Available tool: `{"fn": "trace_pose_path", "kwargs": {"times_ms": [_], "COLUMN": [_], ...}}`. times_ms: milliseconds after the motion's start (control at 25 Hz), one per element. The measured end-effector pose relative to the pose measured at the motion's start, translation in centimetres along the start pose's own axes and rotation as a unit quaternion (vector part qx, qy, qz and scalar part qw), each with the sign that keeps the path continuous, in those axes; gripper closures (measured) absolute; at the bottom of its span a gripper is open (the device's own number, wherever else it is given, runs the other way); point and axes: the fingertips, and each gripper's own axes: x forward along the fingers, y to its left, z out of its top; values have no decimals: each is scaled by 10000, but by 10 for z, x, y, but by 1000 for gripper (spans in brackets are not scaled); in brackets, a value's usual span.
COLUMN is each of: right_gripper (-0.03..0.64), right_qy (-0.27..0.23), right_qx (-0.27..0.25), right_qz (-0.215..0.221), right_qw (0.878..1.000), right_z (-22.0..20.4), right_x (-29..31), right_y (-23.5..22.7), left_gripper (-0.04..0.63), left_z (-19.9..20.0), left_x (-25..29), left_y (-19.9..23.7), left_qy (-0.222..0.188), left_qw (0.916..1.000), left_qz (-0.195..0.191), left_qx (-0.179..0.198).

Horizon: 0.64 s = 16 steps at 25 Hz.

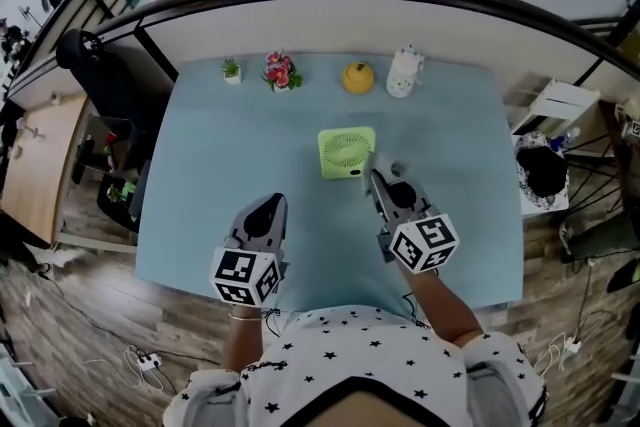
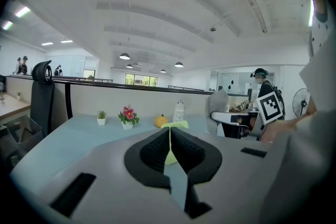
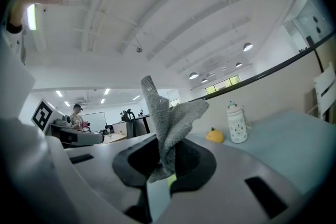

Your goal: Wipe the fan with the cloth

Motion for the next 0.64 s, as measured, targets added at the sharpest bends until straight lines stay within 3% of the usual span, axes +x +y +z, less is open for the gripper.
{"fn": "trace_pose_path", "kwargs": {"times_ms": [640], "right_gripper": [571], "right_qy": [-223], "right_qx": [-25], "right_qz": [182], "right_qw": [9996], "right_z": [16], "right_x": [-16], "right_y": [2], "left_gripper": [565], "left_z": [8], "left_x": [-5], "left_y": [-19], "left_qy": [-25], "left_qw": [10000], "left_qz": [69], "left_qx": [66]}}
